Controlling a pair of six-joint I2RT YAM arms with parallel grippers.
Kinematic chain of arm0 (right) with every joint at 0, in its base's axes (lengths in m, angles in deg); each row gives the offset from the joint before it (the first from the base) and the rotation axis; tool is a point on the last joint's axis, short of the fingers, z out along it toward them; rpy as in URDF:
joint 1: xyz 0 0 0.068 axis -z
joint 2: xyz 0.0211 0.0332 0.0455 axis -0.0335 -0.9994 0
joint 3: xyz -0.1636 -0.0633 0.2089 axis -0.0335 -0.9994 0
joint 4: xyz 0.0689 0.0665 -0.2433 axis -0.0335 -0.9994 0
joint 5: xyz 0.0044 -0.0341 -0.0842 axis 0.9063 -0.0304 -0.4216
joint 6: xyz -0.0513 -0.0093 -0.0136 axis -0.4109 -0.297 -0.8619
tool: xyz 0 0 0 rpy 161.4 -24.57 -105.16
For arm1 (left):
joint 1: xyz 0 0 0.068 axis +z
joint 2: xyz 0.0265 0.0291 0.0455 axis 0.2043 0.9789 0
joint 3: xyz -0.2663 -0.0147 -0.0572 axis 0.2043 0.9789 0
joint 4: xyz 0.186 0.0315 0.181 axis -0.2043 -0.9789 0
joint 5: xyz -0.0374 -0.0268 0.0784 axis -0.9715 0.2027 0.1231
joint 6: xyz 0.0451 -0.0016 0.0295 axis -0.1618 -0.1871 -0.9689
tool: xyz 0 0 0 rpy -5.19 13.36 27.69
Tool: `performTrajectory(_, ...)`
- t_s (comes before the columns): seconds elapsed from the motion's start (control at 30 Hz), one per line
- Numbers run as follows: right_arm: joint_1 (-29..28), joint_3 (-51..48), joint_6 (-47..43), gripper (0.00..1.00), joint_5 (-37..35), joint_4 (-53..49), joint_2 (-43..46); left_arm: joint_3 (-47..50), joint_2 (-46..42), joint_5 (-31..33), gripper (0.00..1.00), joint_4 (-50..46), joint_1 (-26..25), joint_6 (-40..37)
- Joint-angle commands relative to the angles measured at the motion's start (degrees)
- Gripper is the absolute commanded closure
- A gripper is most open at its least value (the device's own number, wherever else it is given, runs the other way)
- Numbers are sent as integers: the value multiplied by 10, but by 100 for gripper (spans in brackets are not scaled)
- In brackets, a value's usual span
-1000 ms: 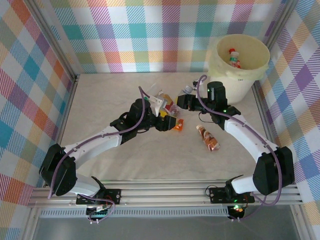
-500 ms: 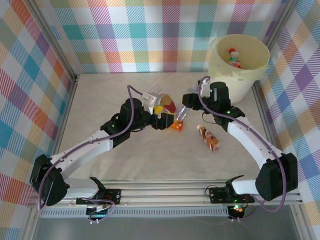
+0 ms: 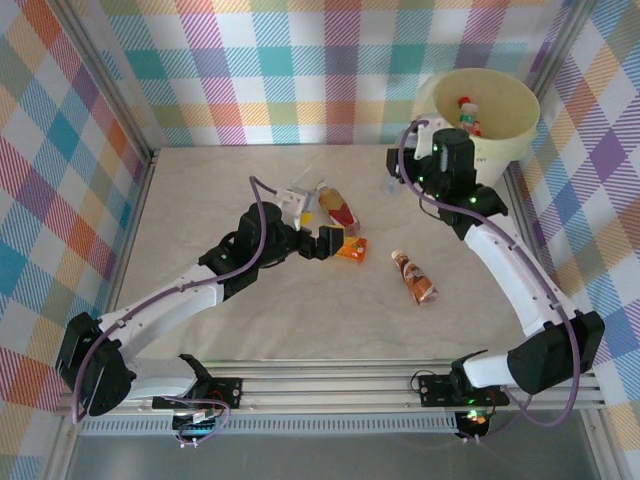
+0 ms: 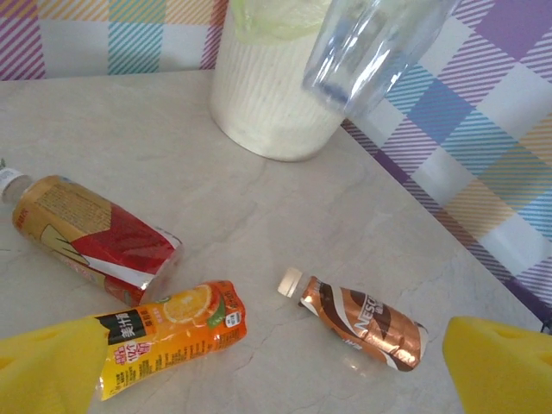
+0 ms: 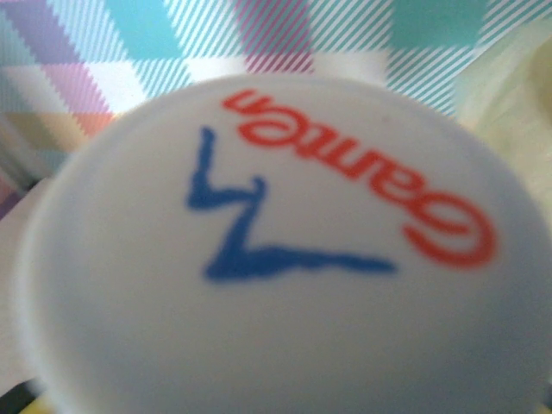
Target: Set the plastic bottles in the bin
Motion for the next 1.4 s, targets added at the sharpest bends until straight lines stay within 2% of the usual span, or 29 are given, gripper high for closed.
performTrajectory(0.0,24,41,-45,59,-71,12,-14,-4,7,28,0,7,0,11)
performTrajectory(0.17,77,77,-22,59,-77,76,-33,2,-5,55,0,-18,1,9)
performTrajectory(0.4,171,146,61,58,-18,109,-78,20,-26,79,0,-26,4,15)
performTrajectory(0.53,198,166,57,57,-53,138,-103,27,-23,85,0,-18,6,20)
performTrajectory(0.77,209,198,-17,56,-130,159,-169,29,-8,97,0,-23,10,27)
performTrajectory(0.97,210,273,-80,56,-189,99,-248,30,4,106,0,-32,14,35)
performTrajectory(1.13,209,318,-111,55,-207,67,-299,29,16,113,0,-32,19,46)
performTrajectory(1.27,208,370,-135,49,-210,24,-339,24,30,116,0,-35,25,54)
performTrajectory(1.37,209,407,-132,40,-209,-15,-361,23,39,118,0,-35,27,62)
